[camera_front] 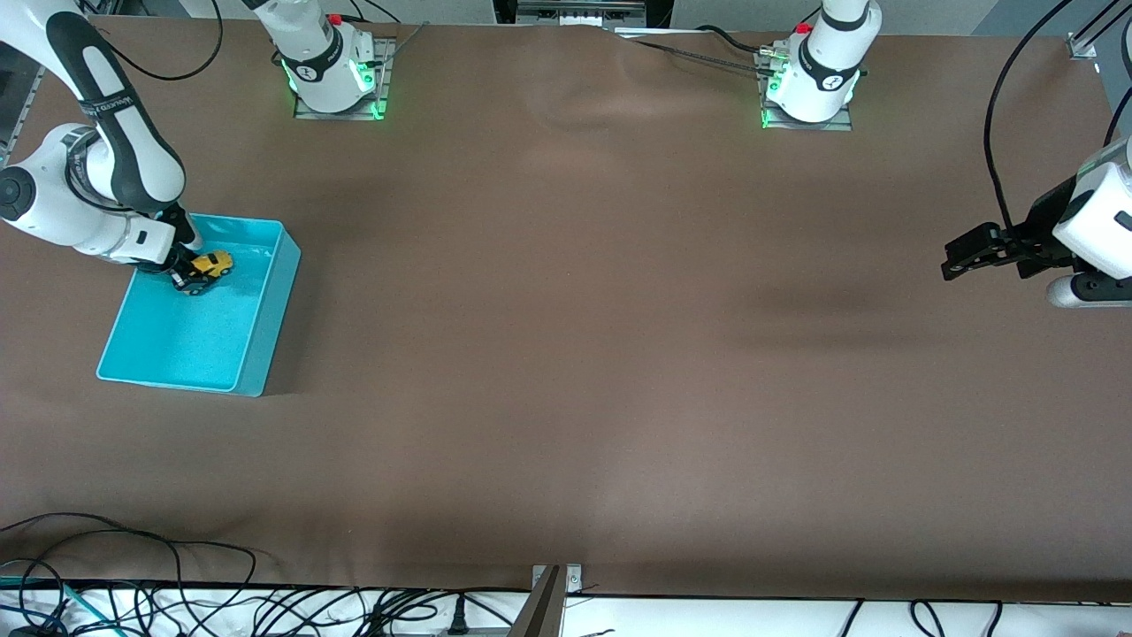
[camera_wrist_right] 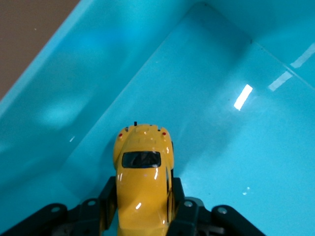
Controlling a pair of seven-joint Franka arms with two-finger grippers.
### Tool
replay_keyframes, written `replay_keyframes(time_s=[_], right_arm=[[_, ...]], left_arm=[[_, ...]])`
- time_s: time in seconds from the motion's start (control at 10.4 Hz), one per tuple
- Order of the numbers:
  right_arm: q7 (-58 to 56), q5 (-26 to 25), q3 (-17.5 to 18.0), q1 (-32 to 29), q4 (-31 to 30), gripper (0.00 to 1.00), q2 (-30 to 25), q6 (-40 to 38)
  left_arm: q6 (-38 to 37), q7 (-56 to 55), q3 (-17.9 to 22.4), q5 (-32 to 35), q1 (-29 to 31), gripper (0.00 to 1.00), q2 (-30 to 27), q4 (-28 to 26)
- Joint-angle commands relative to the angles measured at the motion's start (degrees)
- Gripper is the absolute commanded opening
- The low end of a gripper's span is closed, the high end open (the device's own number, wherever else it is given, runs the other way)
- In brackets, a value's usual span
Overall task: Wind up and store yellow beetle car
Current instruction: 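Lower the car into the cyan bin and open the right gripper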
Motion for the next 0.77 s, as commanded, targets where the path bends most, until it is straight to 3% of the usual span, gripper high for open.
replay_keyframes(time_s=[0.0,0.39,0.67], right_arm=[[2.1,-0.2,1.2,-1.4,0.9,1.00,-0.7,-2.5],[3.3,0.4,1.5,-1.0,5.5,1.00,-3.2,-11.0],[8.7,0.5,6.4,-1.0,10.4,1.00,-8.2,-19.6]], left_arm=[[0.1,1.4,0.0,-1.3,0.4,1.00,-0.2,0.2],[0.1,1.4,0.0,-1.3,0.4,1.00,-0.2,0.2],[0.1,1.4,0.0,-1.3,0.4,1.00,-0.2,0.3]])
